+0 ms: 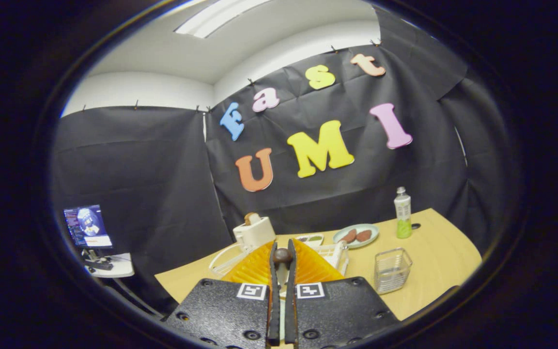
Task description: Take the plate from the dish rack, then take the spoon from the basket and place it into the plate.
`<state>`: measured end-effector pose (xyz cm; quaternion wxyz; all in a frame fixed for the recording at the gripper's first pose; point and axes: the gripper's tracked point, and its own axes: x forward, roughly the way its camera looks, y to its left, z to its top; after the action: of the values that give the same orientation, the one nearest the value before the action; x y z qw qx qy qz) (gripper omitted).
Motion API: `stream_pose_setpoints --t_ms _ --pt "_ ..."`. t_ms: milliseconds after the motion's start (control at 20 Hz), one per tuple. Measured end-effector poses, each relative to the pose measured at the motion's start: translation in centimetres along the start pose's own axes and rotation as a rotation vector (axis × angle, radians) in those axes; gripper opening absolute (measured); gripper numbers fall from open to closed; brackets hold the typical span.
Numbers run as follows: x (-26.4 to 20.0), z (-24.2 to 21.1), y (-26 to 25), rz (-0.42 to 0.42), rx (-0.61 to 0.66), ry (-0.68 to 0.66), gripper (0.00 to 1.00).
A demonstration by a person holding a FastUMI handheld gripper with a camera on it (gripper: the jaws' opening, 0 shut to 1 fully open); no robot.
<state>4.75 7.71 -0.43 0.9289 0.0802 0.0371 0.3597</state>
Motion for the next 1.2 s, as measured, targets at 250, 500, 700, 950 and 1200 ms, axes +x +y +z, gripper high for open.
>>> stream_pose_setpoints --t_ms 250,500,700,950,1200 --pt "0.5 -6.5 1.3 0.087 -0.03 0.117 0.09" --pt "2.1 -10.6 0.8 0.107 0.029 0.184 0.09" --pt "3.2 -11.3 -0.1 0.109 0.093 0.197 0.09" --pt "3.9 -11.7 -3.5 -0.03 0.072 0.199 0.4" --pt "3.9 -9.9 -5.1 -0.118 0.086 0.144 0.83"
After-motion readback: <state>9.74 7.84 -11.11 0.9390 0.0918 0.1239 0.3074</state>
